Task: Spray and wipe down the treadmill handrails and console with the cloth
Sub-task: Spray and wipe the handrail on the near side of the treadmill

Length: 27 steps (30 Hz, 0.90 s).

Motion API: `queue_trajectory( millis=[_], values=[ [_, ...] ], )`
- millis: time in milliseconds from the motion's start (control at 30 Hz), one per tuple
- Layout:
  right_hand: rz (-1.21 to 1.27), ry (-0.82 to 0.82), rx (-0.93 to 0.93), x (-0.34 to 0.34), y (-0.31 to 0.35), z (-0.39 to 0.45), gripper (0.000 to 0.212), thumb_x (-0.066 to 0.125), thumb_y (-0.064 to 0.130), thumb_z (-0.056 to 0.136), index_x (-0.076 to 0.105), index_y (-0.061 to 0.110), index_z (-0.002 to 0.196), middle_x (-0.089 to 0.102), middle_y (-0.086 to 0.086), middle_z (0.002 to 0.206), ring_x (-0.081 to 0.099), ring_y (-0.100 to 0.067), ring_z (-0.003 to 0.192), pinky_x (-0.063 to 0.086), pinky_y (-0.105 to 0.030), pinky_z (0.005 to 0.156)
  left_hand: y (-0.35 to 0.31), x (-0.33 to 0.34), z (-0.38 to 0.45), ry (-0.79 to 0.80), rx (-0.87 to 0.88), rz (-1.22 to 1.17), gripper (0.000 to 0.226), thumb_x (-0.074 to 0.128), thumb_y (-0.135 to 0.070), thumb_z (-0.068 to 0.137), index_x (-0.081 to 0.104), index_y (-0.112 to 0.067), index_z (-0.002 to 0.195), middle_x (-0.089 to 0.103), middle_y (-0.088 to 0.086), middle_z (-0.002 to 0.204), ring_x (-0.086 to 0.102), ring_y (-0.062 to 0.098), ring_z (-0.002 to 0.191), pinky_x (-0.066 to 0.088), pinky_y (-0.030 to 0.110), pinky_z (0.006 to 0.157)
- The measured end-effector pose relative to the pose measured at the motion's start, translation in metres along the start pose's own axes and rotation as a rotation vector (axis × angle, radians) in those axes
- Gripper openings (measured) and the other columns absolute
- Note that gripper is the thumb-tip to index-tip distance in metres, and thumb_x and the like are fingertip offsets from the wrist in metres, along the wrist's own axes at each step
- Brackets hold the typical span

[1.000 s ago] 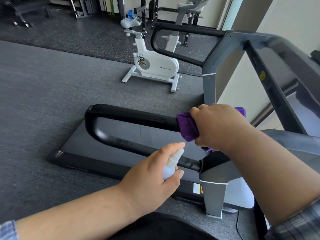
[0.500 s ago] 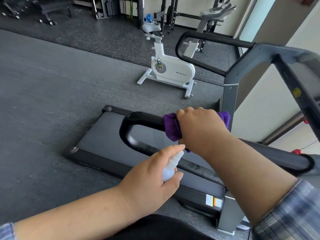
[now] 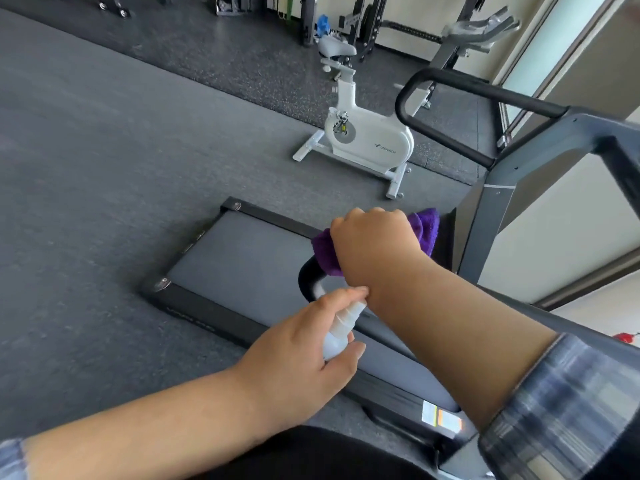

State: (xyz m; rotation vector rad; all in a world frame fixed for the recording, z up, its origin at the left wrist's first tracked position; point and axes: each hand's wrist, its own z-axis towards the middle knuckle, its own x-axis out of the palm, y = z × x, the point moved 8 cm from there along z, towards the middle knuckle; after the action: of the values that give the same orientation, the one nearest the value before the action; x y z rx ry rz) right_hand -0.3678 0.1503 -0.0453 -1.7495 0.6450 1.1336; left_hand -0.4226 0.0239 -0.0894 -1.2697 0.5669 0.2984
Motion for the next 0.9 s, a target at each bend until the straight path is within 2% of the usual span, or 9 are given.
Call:
queue_trajectory(
  millis=[100, 233, 333, 433, 600, 733, 833, 900],
  values=[
    [-0.160, 0.059, -0.102, -0.004, 0.031, 0.018, 0.031, 0.046, 0.028, 0.097, 0.055, 0.016, 0.125, 0.057, -0.007, 0.119, 0.056, -0.031, 0.110, 0.038, -0.039, 0.080, 0.010, -0.018, -0.002, -0.027, 0.005, -0.035, 0.062, 0.059, -0.044, 0.090, 0.019, -0.076, 0.125, 0.049, -0.041, 0.115, 0.056, -0.007, 0.102, 0.037, 0.001, 0.083],
    [-0.340, 0.207, -0.220, 0.011, 0.067, 0.042, 0.033, 0.039, 0.026, 0.104, 0.060, 0.019, 0.128, 0.058, -0.005, 0.132, 0.053, -0.030, 0.123, 0.040, -0.040, 0.092, 0.024, -0.042, -0.005, -0.074, -0.001, -0.090, 0.062, 0.062, -0.039, 0.088, 0.026, -0.073, 0.125, 0.055, -0.035, 0.112, 0.059, -0.004, 0.099, 0.038, 0.003, 0.081],
    [-0.429, 0.349, -0.250, 0.030, 0.086, 0.059, 0.034, 0.038, 0.024, 0.105, 0.059, 0.020, 0.132, 0.057, -0.005, 0.138, 0.050, -0.028, 0.130, 0.039, -0.038, 0.098, 0.039, -0.061, -0.008, -0.139, -0.003, -0.110, 0.061, 0.065, -0.035, 0.088, 0.031, -0.069, 0.127, 0.054, -0.033, 0.120, 0.059, -0.004, 0.104, 0.040, 0.003, 0.083],
    [-0.502, 0.460, -0.259, 0.049, 0.105, 0.069, 0.035, 0.039, 0.028, 0.105, 0.059, 0.021, 0.133, 0.057, -0.005, 0.139, 0.049, -0.028, 0.132, 0.039, -0.042, 0.107, 0.056, -0.073, -0.013, -0.138, -0.024, -0.132, 0.058, 0.063, -0.040, 0.089, 0.031, -0.067, 0.128, 0.055, -0.031, 0.120, 0.060, -0.002, 0.105, 0.041, 0.005, 0.081],
    [-0.538, 0.563, -0.286, 0.064, 0.126, 0.071, 0.034, 0.039, 0.032, 0.105, 0.060, 0.018, 0.128, 0.059, -0.004, 0.134, 0.051, -0.030, 0.130, 0.042, -0.045, 0.105, 0.074, -0.087, -0.014, -0.115, -0.025, -0.132, 0.057, 0.059, -0.046, 0.085, 0.030, -0.068, 0.129, 0.058, -0.027, 0.110, 0.060, 0.000, 0.099, 0.040, 0.003, 0.080],
    [-0.444, 0.606, -0.262, 0.050, 0.116, 0.061, 0.024, 0.054, 0.042, 0.092, 0.063, 0.024, 0.105, 0.065, 0.000, 0.107, 0.061, -0.027, 0.098, 0.047, -0.042, 0.089, 0.084, -0.088, -0.012, -0.048, -0.015, -0.162, 0.053, 0.057, -0.050, 0.086, 0.030, -0.068, 0.128, 0.057, -0.029, 0.110, 0.060, -0.001, 0.099, 0.040, 0.003, 0.079],
    [-0.149, 0.566, -0.149, 0.026, 0.088, 0.056, 0.047, 0.065, 0.046, 0.082, 0.055, 0.022, 0.122, 0.056, 0.002, 0.103, 0.058, -0.026, 0.092, 0.046, -0.040, 0.074, 0.083, -0.084, -0.004, 0.020, 0.016, -0.193, 0.051, 0.054, -0.054, 0.086, 0.028, -0.068, 0.128, 0.058, -0.027, 0.107, 0.062, 0.002, 0.096, 0.043, 0.007, 0.077],
    [-0.032, 0.485, -0.081, 0.010, 0.063, 0.050, 0.063, 0.075, 0.050, 0.075, 0.049, 0.025, 0.127, 0.044, 0.003, 0.092, 0.054, -0.024, 0.086, 0.045, -0.040, 0.068, 0.080, -0.082, 0.004, 0.054, 0.053, -0.196, 0.051, 0.053, -0.053, 0.087, 0.026, -0.067, 0.128, 0.060, -0.024, 0.105, 0.063, 0.004, 0.093, 0.045, 0.010, 0.076]
  ],
)
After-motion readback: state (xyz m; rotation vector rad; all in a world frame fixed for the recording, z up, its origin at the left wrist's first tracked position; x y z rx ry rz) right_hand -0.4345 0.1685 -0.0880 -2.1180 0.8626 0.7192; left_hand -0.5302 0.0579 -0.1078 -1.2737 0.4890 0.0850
